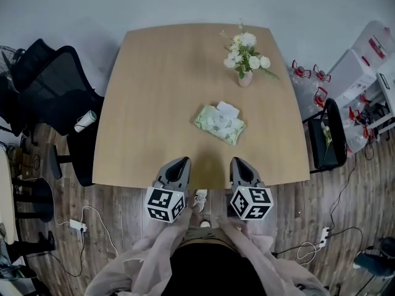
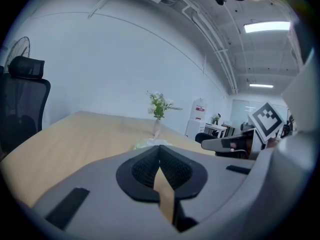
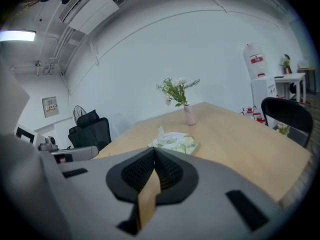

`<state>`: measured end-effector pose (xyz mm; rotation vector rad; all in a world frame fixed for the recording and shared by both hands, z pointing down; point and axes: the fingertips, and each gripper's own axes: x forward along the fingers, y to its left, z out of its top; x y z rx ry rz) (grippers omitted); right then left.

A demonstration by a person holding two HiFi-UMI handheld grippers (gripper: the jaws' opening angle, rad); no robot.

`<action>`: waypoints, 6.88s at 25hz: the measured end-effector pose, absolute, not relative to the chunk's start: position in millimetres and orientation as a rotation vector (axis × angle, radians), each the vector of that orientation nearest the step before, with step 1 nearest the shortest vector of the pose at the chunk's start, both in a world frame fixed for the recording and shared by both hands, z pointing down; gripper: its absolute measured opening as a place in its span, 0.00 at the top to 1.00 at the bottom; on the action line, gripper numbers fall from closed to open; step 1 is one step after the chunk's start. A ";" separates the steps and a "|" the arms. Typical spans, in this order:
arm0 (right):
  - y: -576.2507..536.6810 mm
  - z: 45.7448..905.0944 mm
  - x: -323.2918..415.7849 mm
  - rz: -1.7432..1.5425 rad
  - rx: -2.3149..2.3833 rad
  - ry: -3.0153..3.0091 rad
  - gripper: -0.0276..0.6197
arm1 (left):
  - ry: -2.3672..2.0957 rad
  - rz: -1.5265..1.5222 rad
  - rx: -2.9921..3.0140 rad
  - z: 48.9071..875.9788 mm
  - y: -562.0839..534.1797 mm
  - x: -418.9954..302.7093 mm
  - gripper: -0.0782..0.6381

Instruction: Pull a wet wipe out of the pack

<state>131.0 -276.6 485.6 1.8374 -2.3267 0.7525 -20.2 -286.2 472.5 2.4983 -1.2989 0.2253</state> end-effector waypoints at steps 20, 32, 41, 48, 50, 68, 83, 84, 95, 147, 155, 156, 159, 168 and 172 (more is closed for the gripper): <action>-368.0 500.3 129.2 0.702 1.802 -2.278 0.80 | -1.294 0.239 2.449 491.2 -371.7 -26.5 0.88; -404.5 532.7 114.9 0.771 1.657 -2.238 0.59 | -1.303 0.271 2.392 509.9 -405.1 -35.3 0.88; -431.3 543.6 111.3 0.725 1.620 -2.188 0.58 | -1.322 0.268 2.353 519.6 -425.8 -45.7 0.88; -439.0 548.1 113.5 0.641 1.615 -2.124 0.76 | -1.328 0.254 2.352 523.7 -434.4 -52.7 0.88; -438.4 548.9 114.6 0.635 1.623 -2.111 0.85 | -1.325 0.248 2.355 525.2 -435.2 -52.4 0.88; -419.1 544.5 114.2 0.643 1.654 -2.108 0.92 | -1.319 0.231 2.375 518.7 -417.1 -51.7 0.88; -405.9 541.5 111.6 0.629 1.663 -2.106 0.93 | -1.322 0.222 2.388 513.8 -402.0 -54.9 0.88; -404.7 541.4 111.1 0.629 1.664 -2.105 0.93 | -1.318 0.222 2.390 513.9 -401.0 -54.3 0.88; -387.1 543.2 105.2 0.635 1.659 -2.109 0.94 | -1.281 0.229 2.416 513.0 -390.4 -48.9 0.88; -328.6 532.1 94.2 0.644 1.617 -2.149 0.94 | -1.322 0.213 2.428 494.9 -343.6 -51.8 0.88; -318.4 530.7 90.6 0.644 1.623 -2.153 0.94 | -1.313 0.212 2.446 491.5 -335.1 -51.7 0.88; -317.4 530.5 90.7 0.644 1.624 -2.152 0.94 | -1.310 0.211 2.449 491.1 -334.2 -51.2 0.88; -314.8 529.7 90.9 0.643 1.630 -2.149 0.95 | -1.304 0.211 2.454 490.5 -331.9 -50.6 0.87; -303.8 527.3 88.6 0.638 1.636 -2.145 0.94 | -1.296 0.208 2.459 488.9 -321.3 -52.2 0.88; -298.6 526.2 87.6 0.632 1.635 -2.141 0.94 | -1.301 0.209 2.453 488.4 -316.3 -55.0 0.88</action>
